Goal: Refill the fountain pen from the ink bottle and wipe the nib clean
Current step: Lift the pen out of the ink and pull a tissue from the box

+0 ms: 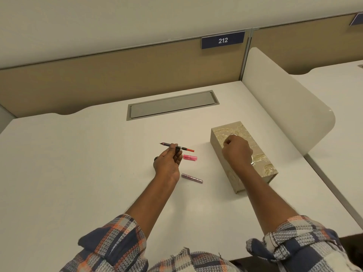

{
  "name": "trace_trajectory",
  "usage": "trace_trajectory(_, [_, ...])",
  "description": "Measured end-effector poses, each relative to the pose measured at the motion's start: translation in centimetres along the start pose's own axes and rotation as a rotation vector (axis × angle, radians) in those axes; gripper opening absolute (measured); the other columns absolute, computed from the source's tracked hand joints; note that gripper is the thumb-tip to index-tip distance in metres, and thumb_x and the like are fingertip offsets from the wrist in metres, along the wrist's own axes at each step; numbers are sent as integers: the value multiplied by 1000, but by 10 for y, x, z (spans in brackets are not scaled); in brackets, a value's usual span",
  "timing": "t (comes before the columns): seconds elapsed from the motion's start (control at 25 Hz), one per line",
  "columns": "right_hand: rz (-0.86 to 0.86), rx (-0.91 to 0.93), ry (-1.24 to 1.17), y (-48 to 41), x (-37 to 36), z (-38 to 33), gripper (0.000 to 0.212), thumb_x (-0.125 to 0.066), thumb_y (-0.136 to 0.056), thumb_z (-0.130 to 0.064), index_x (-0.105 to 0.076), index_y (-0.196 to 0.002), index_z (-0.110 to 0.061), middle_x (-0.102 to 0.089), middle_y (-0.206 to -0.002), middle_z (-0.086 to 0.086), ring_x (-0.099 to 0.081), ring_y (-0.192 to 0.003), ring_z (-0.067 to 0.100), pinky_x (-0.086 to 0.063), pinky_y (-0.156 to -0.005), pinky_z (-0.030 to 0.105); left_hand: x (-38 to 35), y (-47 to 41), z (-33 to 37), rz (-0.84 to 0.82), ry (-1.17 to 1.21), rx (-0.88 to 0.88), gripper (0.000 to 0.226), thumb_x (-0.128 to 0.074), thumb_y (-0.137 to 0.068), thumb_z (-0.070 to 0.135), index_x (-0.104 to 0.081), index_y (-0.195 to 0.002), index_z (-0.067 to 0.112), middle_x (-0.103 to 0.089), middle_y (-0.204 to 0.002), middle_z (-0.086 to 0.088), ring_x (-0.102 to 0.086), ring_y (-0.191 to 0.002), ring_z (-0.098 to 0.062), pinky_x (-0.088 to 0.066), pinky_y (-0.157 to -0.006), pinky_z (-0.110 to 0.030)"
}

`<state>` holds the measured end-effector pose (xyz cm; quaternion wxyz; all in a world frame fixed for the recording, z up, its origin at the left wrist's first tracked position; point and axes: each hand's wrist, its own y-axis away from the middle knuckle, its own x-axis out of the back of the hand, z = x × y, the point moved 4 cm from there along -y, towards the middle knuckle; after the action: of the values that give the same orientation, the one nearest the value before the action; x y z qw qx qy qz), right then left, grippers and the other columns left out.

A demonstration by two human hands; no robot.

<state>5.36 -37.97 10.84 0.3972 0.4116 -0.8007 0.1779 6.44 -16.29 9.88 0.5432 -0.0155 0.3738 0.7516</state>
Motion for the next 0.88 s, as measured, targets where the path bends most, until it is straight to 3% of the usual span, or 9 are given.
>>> trace_trajectory(0.12, [-14, 24, 221, -11, -5, 7, 27, -47, -84, 2, -65, -98, -12, -67, -103, 11, -58, -102, 34, -39, -88, 41, 0, 0, 0, -2, -14, -5, 12, -63, -87, 15, -68, -85, 4, -67, -80, -8, -63, -70, -14, -56, -67, -22])
trace_trajectory(0.36, [17, 79, 430, -25, 0, 4, 34, -47, -85, 0, -66, -111, -12, -57, -117, 14, -49, -113, 34, -38, -92, 43, 2, -2, 2, 0, -16, -4, 12, -62, -87, 14, -68, -83, 5, -66, -80, -8, -63, -71, -15, -55, -71, -24])
trace_trajectory(0.6, [-9, 133, 341, -39, 9, 5, 31, -53, -84, 3, -70, -103, -13, -54, -118, 14, -48, -113, 34, -37, -94, 45, 0, -4, 2, 4, -21, 3, 12, -63, -87, 15, -68, -84, 4, -67, -80, -8, -63, -70, -15, -55, -72, -24])
trace_trajectory(0.72, [-3, 151, 425, -39, 10, 12, 32, -52, -81, 4, -72, -100, -12, -54, -116, 15, -47, -111, 35, -36, -94, 43, -1, -6, 1, 7, -25, 5, 12, -63, -86, 15, -68, -86, 4, -67, -80, -8, -64, -69, -14, -56, -69, -22])
trace_trajectory(0.8, [-19, 207, 510, -37, 8, 19, 32, -54, -81, 1, -72, -103, -15, -48, -127, 14, -41, -121, 35, -31, -100, 45, -1, -7, 1, 1, -27, 9, 12, -63, -86, 14, -68, -86, 4, -67, -79, -8, -64, -68, -13, -56, -67, -21])
trace_trajectory(0.88, [-74, 245, 581, -40, 5, 27, 30, -54, -86, -5, -71, -107, -17, -30, -151, 15, -27, -138, 36, -23, -111, 49, -2, -8, -1, 2, -31, 15, 11, -63, -86, 14, -68, -85, 4, -67, -78, -7, -64, -65, -12, -56, -66, -21])
